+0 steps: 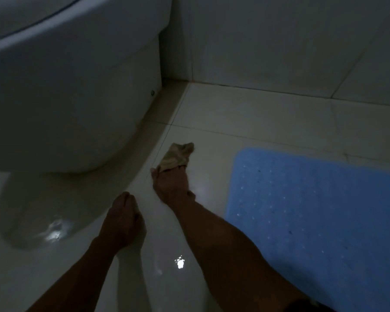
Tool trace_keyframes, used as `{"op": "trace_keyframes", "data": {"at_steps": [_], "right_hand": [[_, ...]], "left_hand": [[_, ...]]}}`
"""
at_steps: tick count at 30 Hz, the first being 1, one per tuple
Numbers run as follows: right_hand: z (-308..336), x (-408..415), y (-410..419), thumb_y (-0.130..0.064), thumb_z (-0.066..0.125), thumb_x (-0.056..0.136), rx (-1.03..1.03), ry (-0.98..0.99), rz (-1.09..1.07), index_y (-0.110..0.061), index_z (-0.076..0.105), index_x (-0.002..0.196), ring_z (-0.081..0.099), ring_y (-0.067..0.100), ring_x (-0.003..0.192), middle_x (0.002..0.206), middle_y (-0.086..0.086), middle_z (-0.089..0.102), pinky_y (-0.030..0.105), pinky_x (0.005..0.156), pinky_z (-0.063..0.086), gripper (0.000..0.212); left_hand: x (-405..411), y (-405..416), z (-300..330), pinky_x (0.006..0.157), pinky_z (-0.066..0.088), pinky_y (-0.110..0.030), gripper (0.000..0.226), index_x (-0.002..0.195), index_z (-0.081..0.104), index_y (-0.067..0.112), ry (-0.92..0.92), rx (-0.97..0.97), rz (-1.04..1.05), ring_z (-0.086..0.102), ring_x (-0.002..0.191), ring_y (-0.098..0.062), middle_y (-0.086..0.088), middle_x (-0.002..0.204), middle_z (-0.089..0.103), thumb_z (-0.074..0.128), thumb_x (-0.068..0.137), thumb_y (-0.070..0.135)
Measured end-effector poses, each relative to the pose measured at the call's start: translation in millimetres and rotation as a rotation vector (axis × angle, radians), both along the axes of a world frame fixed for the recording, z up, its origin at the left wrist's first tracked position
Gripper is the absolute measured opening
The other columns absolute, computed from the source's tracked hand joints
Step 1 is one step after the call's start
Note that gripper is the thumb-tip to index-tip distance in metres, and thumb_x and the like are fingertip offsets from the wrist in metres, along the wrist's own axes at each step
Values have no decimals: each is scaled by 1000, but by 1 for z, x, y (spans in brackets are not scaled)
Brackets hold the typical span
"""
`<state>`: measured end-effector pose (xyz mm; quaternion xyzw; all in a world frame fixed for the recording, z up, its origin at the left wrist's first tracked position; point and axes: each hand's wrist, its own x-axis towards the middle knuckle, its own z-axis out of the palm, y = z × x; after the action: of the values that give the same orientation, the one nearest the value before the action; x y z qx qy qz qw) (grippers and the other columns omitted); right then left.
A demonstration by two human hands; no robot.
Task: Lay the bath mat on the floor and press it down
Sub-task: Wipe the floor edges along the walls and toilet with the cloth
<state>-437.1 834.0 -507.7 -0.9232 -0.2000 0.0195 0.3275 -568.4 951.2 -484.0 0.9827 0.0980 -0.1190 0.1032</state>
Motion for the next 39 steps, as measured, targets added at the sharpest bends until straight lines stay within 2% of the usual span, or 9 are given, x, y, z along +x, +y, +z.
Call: {"op": "trace_keyframes", "data": {"at_steps": [3, 5, 8, 12, 19, 22, 24, 31, 39], "right_hand": [[2, -35, 43, -43, 32, 101, 80, 61, 76, -11, 56, 133, 48, 33, 130, 139, 12, 53, 46, 109, 39, 52], [-6, -55, 52, -36, 48, 96, 36, -57, 177, -8, 66, 116, 57, 36, 116, 122, 15, 64, 51, 99, 46, 40], [-36, -77, 48, -29, 62, 91, 72, -234, 262, 3, 68, 110, 59, 40, 113, 117, 23, 65, 56, 98, 46, 37], [-60, -74, 11, -27, 54, 98, 80, -486, 236, 12, 40, 141, 33, 39, 141, 149, 29, 36, 48, 120, 23, 59], [-40, -40, -83, -43, 31, 99, -215, -270, -157, 8, 39, 143, 34, 37, 142, 151, 27, 34, 40, 120, 21, 68], [-26, -51, -106, -40, 51, 90, -421, -322, -178, -13, 76, 93, 71, 26, 86, 91, 10, 74, 28, 72, 52, 37], [-25, -64, -124, -36, 55, 88, -543, -376, -125, -24, 73, 66, 60, 18, 52, 58, -2, 62, 19, 50, 34, 31], [-49, -115, -141, -17, 49, 97, -726, -599, -180, -5, 75, 75, 55, 28, 57, 61, 17, 58, 43, 69, 43, 37], [-26, -164, -63, -27, 48, 101, -508, -223, -339, 9, 69, 102, 62, 43, 89, 94, 31, 65, 52, 92, 48, 41]], "left_hand": [[-31, 39, -9, 79, 48, -64, 64, 112, 53, -24, -20, 12, 10, 58, 96, -59, -44, 110, 55, 32, 91, 32], [-47, 65, -5, 72, 50, -66, 60, 108, 52, -24, -24, 103, -36, 58, 94, -56, -44, 104, 57, 30, 93, 30], [-66, 91, 2, 67, 52, -66, 60, 106, 54, -23, -9, 160, -30, 58, 90, -59, -45, 104, 56, 39, 76, 27], [-44, 79, 1, 79, 51, -61, 60, 112, 56, -17, -123, 65, -103, 58, 95, -55, -39, 111, 56, 36, 82, 32], [-25, 5, -5, 87, 46, -45, 56, 113, 55, -8, -213, -52, -178, 54, 100, -45, -31, 116, 53, 33, 86, 35], [-31, -4, -5, 88, 47, -48, 59, 117, 55, -9, -176, -75, -240, 55, 103, -45, -32, 119, 53, 35, 83, 36], [-34, -2, -5, 88, 47, -47, 61, 117, 55, -8, -170, -80, -278, 55, 103, -45, -31, 120, 53, 36, 82, 37], [-22, 26, -9, 83, 45, -47, 56, 111, 54, -4, -260, -17, -438, 52, 96, -43, -29, 115, 51, 36, 84, 41], [-21, 66, -9, 86, 44, -50, 50, 107, 54, -7, -336, -16, -450, 51, 98, -45, -30, 111, 52, 35, 86, 35]]}}
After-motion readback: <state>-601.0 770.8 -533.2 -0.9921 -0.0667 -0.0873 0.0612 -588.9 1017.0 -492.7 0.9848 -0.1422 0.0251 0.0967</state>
